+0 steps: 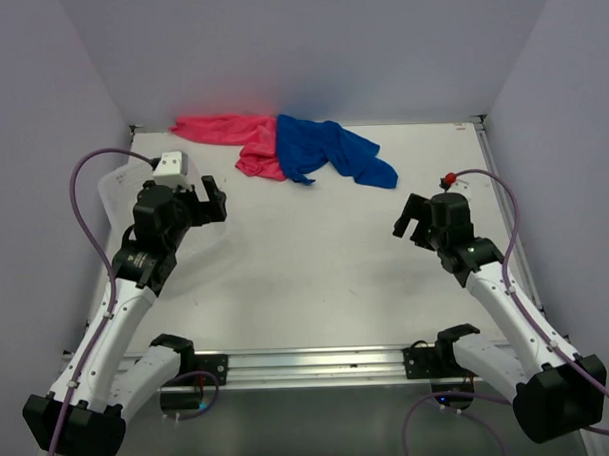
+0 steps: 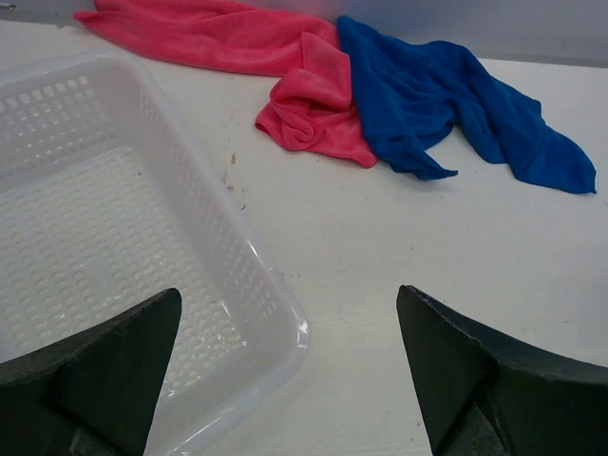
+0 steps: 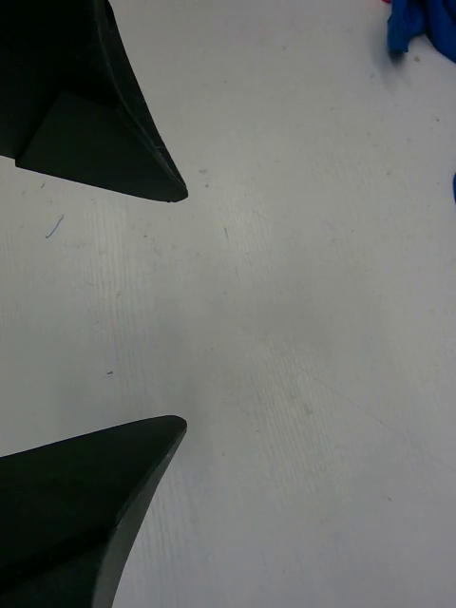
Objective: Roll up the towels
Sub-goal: Move the towel to the center of the board
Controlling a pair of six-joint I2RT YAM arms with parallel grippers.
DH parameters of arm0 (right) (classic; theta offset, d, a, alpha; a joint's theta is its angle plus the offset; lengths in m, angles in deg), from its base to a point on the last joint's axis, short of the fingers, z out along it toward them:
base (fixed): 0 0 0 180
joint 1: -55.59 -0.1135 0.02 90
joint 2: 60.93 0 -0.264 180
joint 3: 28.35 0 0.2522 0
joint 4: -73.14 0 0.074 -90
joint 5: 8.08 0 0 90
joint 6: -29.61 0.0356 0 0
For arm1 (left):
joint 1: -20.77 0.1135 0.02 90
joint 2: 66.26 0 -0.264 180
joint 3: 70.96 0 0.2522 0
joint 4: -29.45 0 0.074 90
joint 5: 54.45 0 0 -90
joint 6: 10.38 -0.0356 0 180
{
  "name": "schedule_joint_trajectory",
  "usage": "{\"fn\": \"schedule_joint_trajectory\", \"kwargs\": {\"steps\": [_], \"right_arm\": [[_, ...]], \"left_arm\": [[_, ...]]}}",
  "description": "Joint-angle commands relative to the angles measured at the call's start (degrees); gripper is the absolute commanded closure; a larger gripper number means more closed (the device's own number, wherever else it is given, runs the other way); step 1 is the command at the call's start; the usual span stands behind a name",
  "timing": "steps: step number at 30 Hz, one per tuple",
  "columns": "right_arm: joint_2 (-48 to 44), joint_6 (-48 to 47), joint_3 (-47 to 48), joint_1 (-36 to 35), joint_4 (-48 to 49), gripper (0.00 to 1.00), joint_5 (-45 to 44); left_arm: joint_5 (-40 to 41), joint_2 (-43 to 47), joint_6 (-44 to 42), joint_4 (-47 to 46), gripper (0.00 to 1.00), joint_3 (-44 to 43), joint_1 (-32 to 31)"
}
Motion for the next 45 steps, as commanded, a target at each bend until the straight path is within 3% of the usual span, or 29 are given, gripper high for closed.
{"fn": "schedule_joint_trajectory", "kwargs": {"steps": [1, 7, 15, 21, 25, 33, 42, 45], "right_arm": [[-1.74, 0.05, 0.12, -0.02, 1.77, 0.01, -1.75], [-2.27, -0.74, -0.41, -0.11, 1.06, 0.01, -2.91], [-3.77, -7.24, -0.68, -0.02, 5.37, 0.01, 8.06], [-0.09, -7.43, -0.68, -0.11, 12.04, 0.01, 9.67], [9.39, -5.76, 2.75, -0.2, 18.71, 0.01, 9.84], [33.55, -6.54, 21.99, -3.88, 20.84, 0.01, 9.93], [54.75, -11.64, 47.74, -9.51, 14.43, 0.01, 9.13], [61.08, -12.61, 54.51, -9.69, 12.23, 0.06, 10.72]], "left_arm": [[-1.33, 0.23, 0.89, -1.72, 0.0, -0.93, 0.68], [-2.04, 0.05, 1.15, -1.45, 0.0, -1.02, 1.21], [-3.01, -0.04, 1.5, -1.72, 0.0, -0.85, 1.47], [-4.85, -0.83, 1.68, -1.37, 0.0, -0.93, 2.0], [-4.59, -0.74, 1.68, -1.63, 0.0, -0.67, 2.26], [-6.35, -1.62, 1.68, -1.8, 0.0, -0.94, 2.88], [-8.89, -2.32, 1.94, -1.89, 0.0, -0.67, 3.14], [-9.42, -2.94, 2.03, -2.07, 0.0, -0.5, 2.88]]}}
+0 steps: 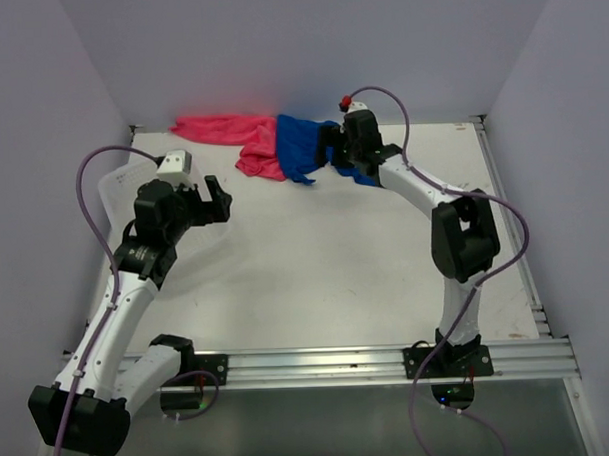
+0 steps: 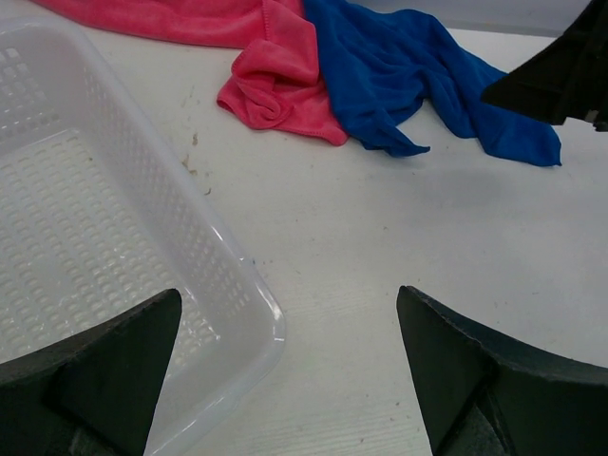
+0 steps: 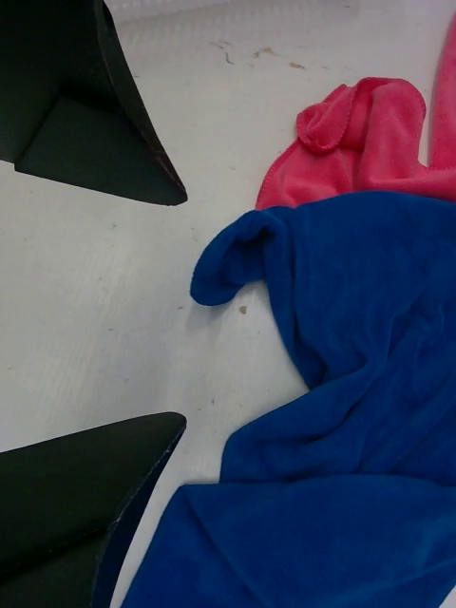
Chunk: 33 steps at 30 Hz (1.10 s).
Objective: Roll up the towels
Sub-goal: Move the towel to the center of the board
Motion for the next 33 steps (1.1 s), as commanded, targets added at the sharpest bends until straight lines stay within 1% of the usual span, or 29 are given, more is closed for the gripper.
{"fn": "schedule_joint_trajectory", "kwargs": {"steps": [1, 2, 5, 9, 11, 16, 18, 20, 22, 23, 25, 27, 28, 29, 31, 33], "right_arm": [[6.66, -3.14, 7.74, 0.13, -4.73, 0.07, 2.58], [8.43, -3.5, 11.33, -0.05, -5.53, 0.08, 3.12], [14.04, -4.29, 17.66, -1.01, -8.69, 0.12, 4.88], [19.68, -3.94, 22.87, -2.07, -10.72, 0.23, 6.37], [22.49, -4.03, 25.59, -2.86, -12.13, 0.24, 7.16], [24.44, -3.85, 25.43, -4.62, -11.34, 0.25, 8.66], [25.4, -3.59, 25.34, -4.71, -11.08, 0.27, 8.66], [26.02, -3.33, 26.04, -4.71, -11.25, 0.42, 8.14], [26.64, -2.98, 26.83, -4.71, -11.69, 0.53, 7.17], [26.64, -2.8, 27.35, -4.71, -11.69, 0.63, 7.17], [26.38, -2.45, 28.49, -4.71, -11.78, 0.73, 8.56], [26.29, -2.1, 29.46, -4.8, -12.82, 0.88, 9.53], [25.5, -1.75, 29.64, -4.71, -13.01, 0.93, 9.8], [24.97, -1.66, 29.38, -4.71, -13.09, 1.0, 9.89], [23.31, -1.39, 28.25, -4.71, -13.27, 1.0, 9.72], [19.71, -1.22, 27.19, -4.71, -13.53, 1.0, 9.54]], "left_arm": [[-1.6, -0.51, 1.02, -1.94, 0.0, -0.41, 0.36], [-2.03, -0.43, 1.11, -2.11, 0.0, -0.32, 0.28], [-2.83, -0.69, 1.2, -2.29, 0.0, -0.32, 0.28], [-2.48, -0.95, 1.11, -2.11, 0.0, -0.32, -0.51], [-2.48, -0.95, 1.02, -1.85, 0.0, -0.32, -0.78], [-2.04, -1.04, 0.94, -1.76, 0.0, -0.41, -1.74], [-2.13, -1.13, 0.85, -1.76, 0.0, -0.5, -2.09], [-2.13, -1.13, 0.94, -1.76, 0.0, -0.41, -2.36], [-2.13, -0.95, 0.85, -1.76, 0.0, -0.32, -2.71], [-2.13, -0.78, 0.94, -1.85, 0.0, -0.32, -2.71], [-2.13, -0.43, 0.85, -1.94, 0.0, -0.32, -2.8], [-1.95, 0.01, 0.85, -1.85, 0.0, -0.23, -2.8], [-1.78, 0.1, 0.85, -1.85, 0.0, -0.23, -2.8], [-1.51, 0.19, 0.85, -1.94, 0.0, -0.23, -2.8], [-1.42, 0.45, 0.85, -1.94, 0.0, -0.23, -2.8], [-1.42, 0.72, 0.85, -1.94, 0.0, -0.23, -2.8]]}}
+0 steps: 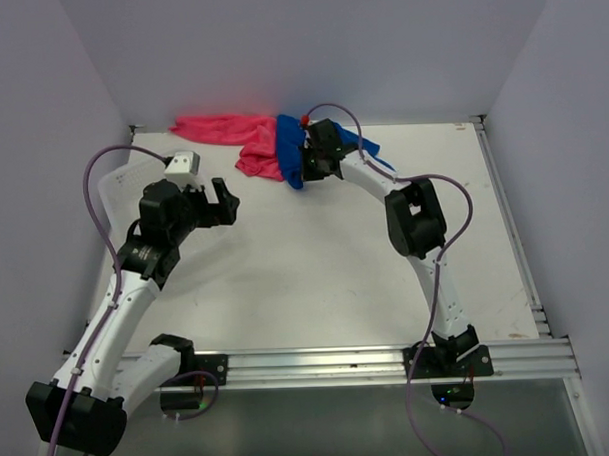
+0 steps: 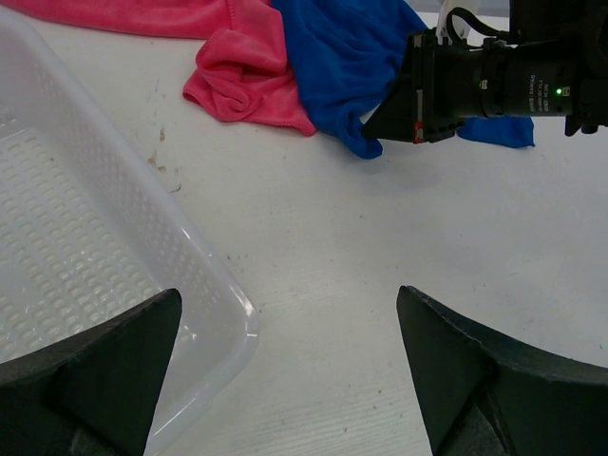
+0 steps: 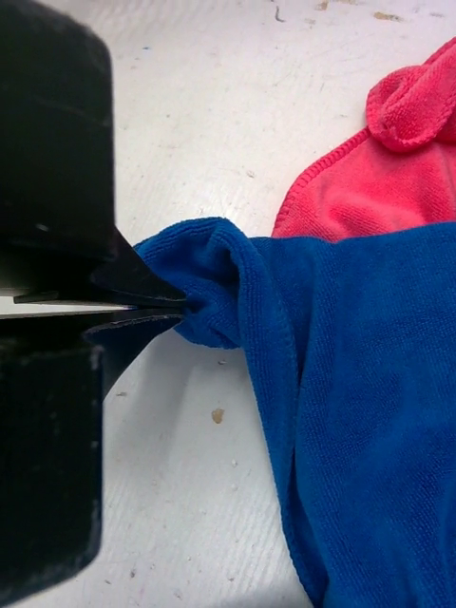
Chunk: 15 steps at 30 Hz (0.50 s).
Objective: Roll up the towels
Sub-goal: Move the towel to the center of the board
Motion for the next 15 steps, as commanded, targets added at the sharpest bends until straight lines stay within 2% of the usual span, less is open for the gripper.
{"fn": "schedule_joint_trajectory", "kwargs": {"steps": [1, 9, 15], "right_arm": [[-8.06, 0.73, -1.22, 0.1, -0.79, 1.0, 1.17], [-29.3, 2.74, -7.38, 0.1, -2.99, 1.0, -0.16], [-42.86, 5.12, -20.38, 0.1, -1.59, 1.0, 1.51]], "left_arm": [[0.08, 1.29, 0.43, -1.85, 0.0, -0.23, -0.29], [0.79, 2.69, 0.17, -1.76, 0.0, -0.23, -0.11], [1.4, 3.04, 0.17, -1.85, 0.0, -0.14, -0.11]]}}
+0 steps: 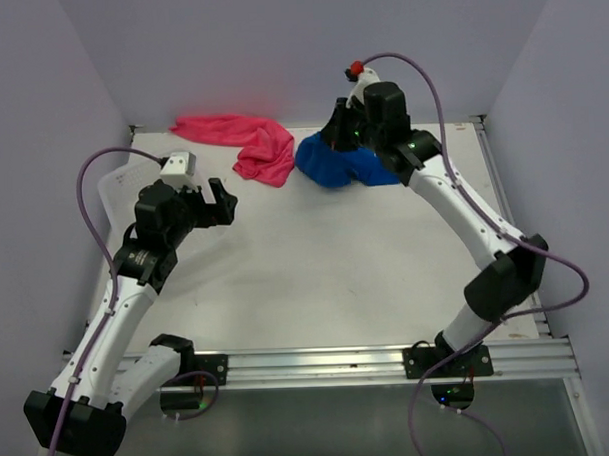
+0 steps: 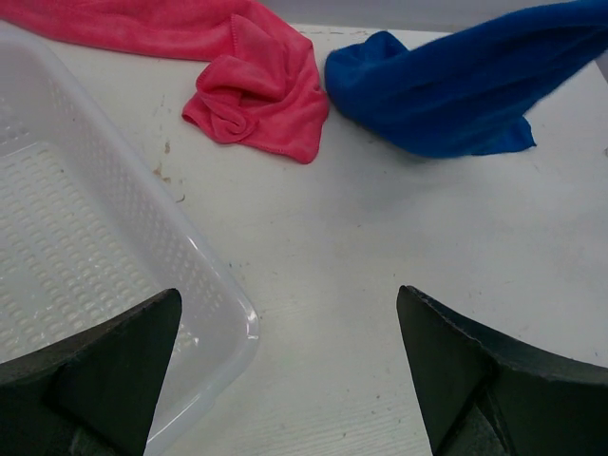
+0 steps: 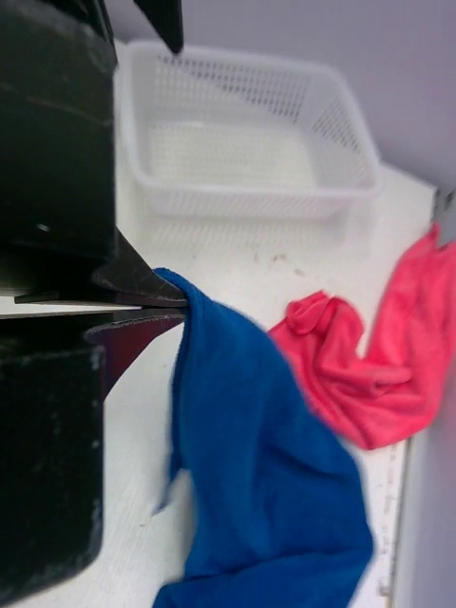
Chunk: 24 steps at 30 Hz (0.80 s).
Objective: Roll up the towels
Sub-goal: Move the towel to the center of the board
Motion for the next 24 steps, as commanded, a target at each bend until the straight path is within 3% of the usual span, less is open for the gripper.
{"fn": "schedule_joint_trajectory", "kwargs": {"steps": [1, 9, 10, 12, 13, 15, 18, 20, 24], "right_arm": [[-8.1, 2.8, -8.99, 0.08, 0.91, 1.0, 2.67], [-22.99, 7.64, -35.91, -7.03, 10.05, 0.98, 9.07], [-24.56, 8.08, -39.5, -7.65, 10.75, 0.87, 12.75], [-27.29, 9.13, -42.94, -8.79, 13.64, 0.55, 15.94], [-28.96, 8.96, -45.22, -8.8, 13.66, 0.44, 16.47], [-34.75, 6.17, -45.6, -8.8, 7.88, 0.38, 9.48], [-40.55, 3.87, -45.42, -7.32, 2.17, 0.39, -1.43], [-41.63, 3.86, -45.51, -5.29, 0.48, 0.47, -3.2], [-39.71, 6.67, -47.78, 3.13, -0.24, 0.52, -4.96]], "left_arm": [[0.92, 0.94, 0.1, -1.83, 0.0, -0.14, -0.11], [1.36, 0.51, 0.02, -1.92, 0.0, -0.06, -0.02], [1.45, 0.42, 0.02, -1.83, 0.0, -0.06, -0.02], [1.71, -0.02, -0.07, -1.83, 0.0, -0.06, -0.02], [1.8, -0.11, -0.07, -1.83, 0.0, -0.06, -0.02], [1.71, -0.55, -0.07, -1.74, 0.0, -0.06, -0.02], [1.01, -1.07, -0.16, -1.92, 0.0, -0.06, -0.02], [-0.56, -1.6, -0.42, -2.18, 0.0, 0.21, -0.02], [-3.82, -2.65, -0.16, -3.23, 0.0, 0.82, -0.37]]}}
